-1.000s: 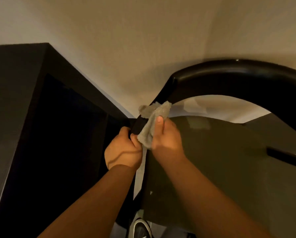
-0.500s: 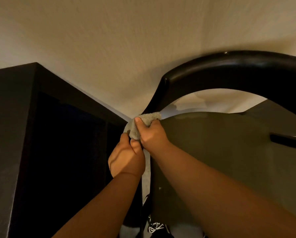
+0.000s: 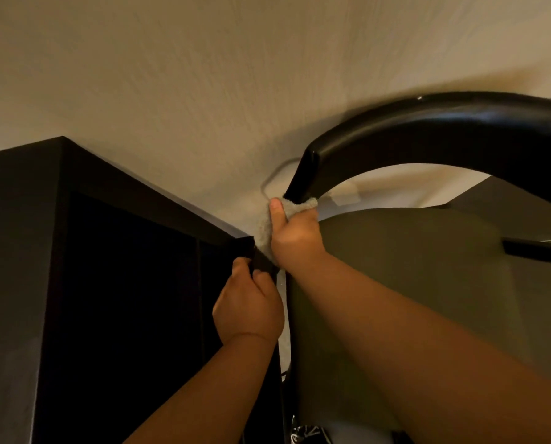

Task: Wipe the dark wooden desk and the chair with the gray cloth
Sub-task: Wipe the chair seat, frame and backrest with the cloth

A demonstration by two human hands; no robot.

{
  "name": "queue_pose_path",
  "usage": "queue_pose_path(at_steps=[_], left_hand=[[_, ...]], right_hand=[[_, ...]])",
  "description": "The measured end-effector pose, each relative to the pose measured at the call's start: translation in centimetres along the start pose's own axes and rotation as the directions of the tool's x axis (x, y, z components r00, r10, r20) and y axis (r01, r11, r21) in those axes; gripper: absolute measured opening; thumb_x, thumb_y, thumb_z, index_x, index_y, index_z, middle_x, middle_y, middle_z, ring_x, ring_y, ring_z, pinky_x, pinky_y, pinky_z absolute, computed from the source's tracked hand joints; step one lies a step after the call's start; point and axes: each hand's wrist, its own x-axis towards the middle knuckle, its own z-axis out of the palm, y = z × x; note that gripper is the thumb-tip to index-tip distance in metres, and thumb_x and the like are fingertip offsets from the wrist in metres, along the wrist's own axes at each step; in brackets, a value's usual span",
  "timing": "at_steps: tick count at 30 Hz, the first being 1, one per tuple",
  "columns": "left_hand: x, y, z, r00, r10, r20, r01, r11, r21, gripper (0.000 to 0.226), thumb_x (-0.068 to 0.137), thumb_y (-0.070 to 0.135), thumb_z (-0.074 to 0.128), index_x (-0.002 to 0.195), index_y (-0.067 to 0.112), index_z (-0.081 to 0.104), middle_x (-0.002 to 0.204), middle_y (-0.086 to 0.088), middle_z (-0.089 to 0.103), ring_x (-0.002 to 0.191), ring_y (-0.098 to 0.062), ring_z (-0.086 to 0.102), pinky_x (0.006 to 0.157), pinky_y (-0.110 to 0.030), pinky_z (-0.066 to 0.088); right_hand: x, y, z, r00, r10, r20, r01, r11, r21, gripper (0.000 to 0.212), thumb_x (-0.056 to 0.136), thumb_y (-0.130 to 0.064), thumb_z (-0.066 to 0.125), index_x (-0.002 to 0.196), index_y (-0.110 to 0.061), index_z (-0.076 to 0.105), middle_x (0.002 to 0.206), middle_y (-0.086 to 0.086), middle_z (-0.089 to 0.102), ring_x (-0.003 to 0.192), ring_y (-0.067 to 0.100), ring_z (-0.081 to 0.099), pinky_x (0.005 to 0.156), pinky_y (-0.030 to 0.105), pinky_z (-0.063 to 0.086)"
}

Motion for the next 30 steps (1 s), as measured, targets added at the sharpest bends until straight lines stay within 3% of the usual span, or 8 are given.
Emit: queue_pose_path(at_steps=[2,5,9,12,18,23,26,30], left_hand=[[0.1,-0.1,0.0,1.000,0.001,0.005,-0.001,1.000,0.009,0.034,0.102,0.032,0.030,0.123,0.022,0.054,0.078,0.006,0.056,0.066,-0.009,0.052,0.061,-0.035,0.041],[0.0,0.1,-0.1,1.000,-0.012,0.015,0.012,1.000,0.008,0.036,0.099,0.035,0.028,0.119,0.022,0.054,0.077,0.006,0.057,0.065,-0.009,0.052,0.059,-0.034,0.039],[0.1,0.0,-0.1,1.000,-0.005,0.010,0.005,1.000,0.014,0.023,0.099,0.033,0.029,0.106,0.026,0.049,0.076,0.005,0.058,0.063,-0.012,0.053,0.059,-0.035,0.042],[0.0,-0.5,0.1,1.000,-0.005,0.000,0.005,1.000,0.018,0.014,0.103,0.030,0.033,0.103,0.027,0.047,0.075,0.004,0.057,0.062,-0.012,0.053,0.054,-0.031,0.033],[-0.1,-0.3,0.1,1.000,-0.015,0.001,0.015,1.000,0.007,0.017,0.102,0.033,0.033,0.103,0.027,0.049,0.074,0.003,0.058,0.062,-0.014,0.055,0.055,-0.032,0.037],[0.0,-0.2,0.2,1.000,-0.013,-0.001,0.013,1.000,-0.013,0.009,0.103,0.029,0.037,0.103,0.029,0.046,0.074,0.001,0.059,0.061,-0.016,0.056,0.055,-0.032,0.041],[-0.1,-0.2,0.2,1.000,-0.013,0.016,0.013,1.000,-0.013,0.007,0.103,0.029,0.036,0.105,0.033,0.042,0.076,0.003,0.060,0.063,-0.015,0.057,0.057,-0.033,0.043],[0.0,-0.3,0.3,1.000,0.003,0.016,-0.003,1.000,-0.019,0.014,0.102,0.030,0.036,0.107,0.028,0.049,0.076,0.003,0.060,0.061,-0.016,0.057,0.052,-0.031,0.041]], right_hand=[[0.4,-0.6,0.4,0.996,-0.007,-0.087,0.015,0.995,0.097,0.076,0.101,-0.052,0.060,0.150,-0.001,0.031,0.133,0.015,0.055,0.123,0.031,0.057,0.105,0.038,0.045],[0.2,-0.9,1.2,0.987,-0.027,-0.159,0.059,0.978,0.200,0.091,0.104,-0.044,0.058,0.165,-0.006,0.002,0.170,0.013,0.022,0.155,0.024,0.026,0.115,0.015,0.017],[1.2,-1.5,0.8,0.951,-0.139,-0.277,0.190,0.967,0.167,0.098,0.106,-0.041,0.055,0.163,-0.006,-0.017,0.175,0.008,-0.014,0.161,0.018,-0.003,0.125,0.020,-0.003],[1.8,-1.1,0.7,0.919,-0.222,-0.325,0.254,0.966,0.058,0.102,0.105,-0.046,0.053,0.161,-0.002,-0.020,0.173,0.013,-0.020,0.160,0.020,-0.011,0.111,0.003,-0.018],[1.5,-1.6,0.3,0.974,-0.110,-0.197,0.151,0.967,0.206,0.108,0.103,-0.044,0.060,0.161,-0.005,-0.022,0.174,0.010,-0.019,0.161,0.019,-0.010,0.119,0.017,-0.004],[1.9,-5.2,-1.2,0.900,-0.221,-0.377,0.269,0.960,0.078,0.107,0.103,-0.044,0.059,0.158,0.008,-0.017,0.171,0.022,-0.020,0.160,0.028,-0.016,0.124,0.023,-0.013],[2.0,-3.9,-0.6,0.902,-0.234,-0.363,0.277,0.958,0.072,0.118,0.098,-0.053,0.063,0.159,0.004,-0.020,0.170,0.021,-0.024,0.160,0.030,-0.016,0.130,0.034,-0.006],[1.6,-2.7,-0.4,0.988,0.002,-0.156,0.048,0.947,0.316,0.130,0.092,-0.055,0.073,0.160,-0.011,-0.029,0.171,0.007,-0.029,0.158,0.016,-0.021,0.108,0.013,-0.005]])
